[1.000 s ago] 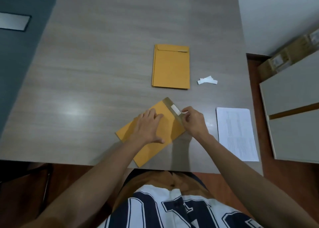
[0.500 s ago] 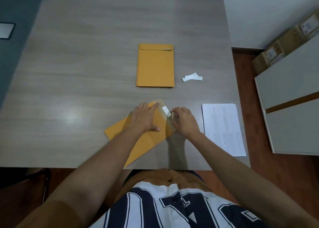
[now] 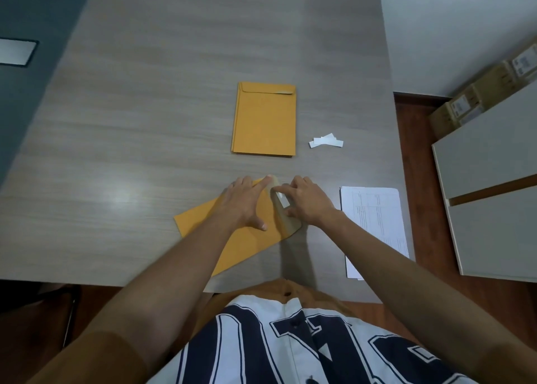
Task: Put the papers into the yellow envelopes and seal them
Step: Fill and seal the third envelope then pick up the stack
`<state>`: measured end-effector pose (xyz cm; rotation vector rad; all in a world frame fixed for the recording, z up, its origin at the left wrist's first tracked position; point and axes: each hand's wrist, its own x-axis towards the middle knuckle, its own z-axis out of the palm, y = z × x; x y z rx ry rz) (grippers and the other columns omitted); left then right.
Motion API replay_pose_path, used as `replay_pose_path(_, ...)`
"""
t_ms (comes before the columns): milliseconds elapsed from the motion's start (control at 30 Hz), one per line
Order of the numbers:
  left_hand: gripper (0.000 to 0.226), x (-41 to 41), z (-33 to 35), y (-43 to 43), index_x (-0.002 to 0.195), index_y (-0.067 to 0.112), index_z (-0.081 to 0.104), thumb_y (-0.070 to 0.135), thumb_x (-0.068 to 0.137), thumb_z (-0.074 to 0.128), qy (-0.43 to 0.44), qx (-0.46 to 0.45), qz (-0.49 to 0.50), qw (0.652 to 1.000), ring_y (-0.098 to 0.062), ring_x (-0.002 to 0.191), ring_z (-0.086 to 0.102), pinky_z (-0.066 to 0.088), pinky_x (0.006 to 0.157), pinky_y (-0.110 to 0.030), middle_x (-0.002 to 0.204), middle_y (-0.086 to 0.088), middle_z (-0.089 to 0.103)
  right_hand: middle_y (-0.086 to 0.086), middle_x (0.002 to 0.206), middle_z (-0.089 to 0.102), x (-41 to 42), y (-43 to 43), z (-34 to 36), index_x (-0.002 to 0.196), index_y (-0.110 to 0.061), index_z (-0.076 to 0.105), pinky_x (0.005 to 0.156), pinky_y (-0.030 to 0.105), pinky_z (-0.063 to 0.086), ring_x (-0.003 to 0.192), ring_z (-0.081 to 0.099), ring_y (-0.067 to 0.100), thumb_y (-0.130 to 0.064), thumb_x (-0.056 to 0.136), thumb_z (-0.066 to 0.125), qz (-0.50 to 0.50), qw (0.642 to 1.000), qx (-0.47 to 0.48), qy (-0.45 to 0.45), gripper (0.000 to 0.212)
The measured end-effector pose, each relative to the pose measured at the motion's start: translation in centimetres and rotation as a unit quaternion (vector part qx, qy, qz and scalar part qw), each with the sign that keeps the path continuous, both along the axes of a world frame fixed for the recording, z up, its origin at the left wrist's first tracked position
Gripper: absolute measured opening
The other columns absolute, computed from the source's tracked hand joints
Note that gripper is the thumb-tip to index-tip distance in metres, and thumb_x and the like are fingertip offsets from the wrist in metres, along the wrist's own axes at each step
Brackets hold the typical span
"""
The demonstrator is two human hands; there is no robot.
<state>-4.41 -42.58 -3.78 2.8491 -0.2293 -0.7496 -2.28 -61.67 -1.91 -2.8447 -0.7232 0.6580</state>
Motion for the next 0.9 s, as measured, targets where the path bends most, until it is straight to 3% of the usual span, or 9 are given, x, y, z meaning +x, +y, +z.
replay_pose_path(267, 0.133, 0.2, -0.4, 0.1, 0.152, 0.042, 0.001, 0.067, 0.051, 0.084, 0.001, 0.006, 0.0, 1.0, -0.027, 0.121, 0.041, 0.042, 0.1, -0.041, 0.129, -0.007, 0.045, 0.003, 0.122, 0.048, 1.1, 0.4, -0.3, 0.135, -0.035, 0.048, 0.089, 0.034, 0.045, 0.112, 0.046, 0.021, -0.037, 0.08, 0.074, 0.023, 1.0, -0.004, 0.007, 0.061)
replay_pose_path(433, 0.133, 0.2, -0.5, 0.1, 0.152, 0.043, 0.001, 0.067, 0.051, 0.084, 0.001, 0.006, 0.002, 1.0, -0.027, 0.12, 0.041, 0.042, 0.1, -0.043, 0.127, -0.007, 0.044, 0.003, 0.12, 0.048, 2.0, 1.1, -0.2, 0.125, -0.03, 0.052, 0.087, 0.034, 0.045, 0.112, 0.047, 0.021, -0.039, 0.082, 0.071, 0.029, 0.999, 0.002, 0.018, 0.048)
replay_pose_path(900, 0.134, 0.2, -0.5, 0.1, 0.153, 0.041, 0.002, 0.069, 0.05, 0.083, -0.013, 0.009, -0.002, 1.0, -0.027, 0.119, 0.042, 0.04, 0.098, -0.039, 0.126, -0.007, 0.046, 0.006, 0.122, 0.048, 2.7, 1.4, -0.1, 0.13, -0.023, 0.052, 0.092, 0.037, 0.044, 0.115, 0.046, 0.024, -0.032, 0.089, 0.067, 0.049, 0.999, 0.008, 0.019, 0.045)
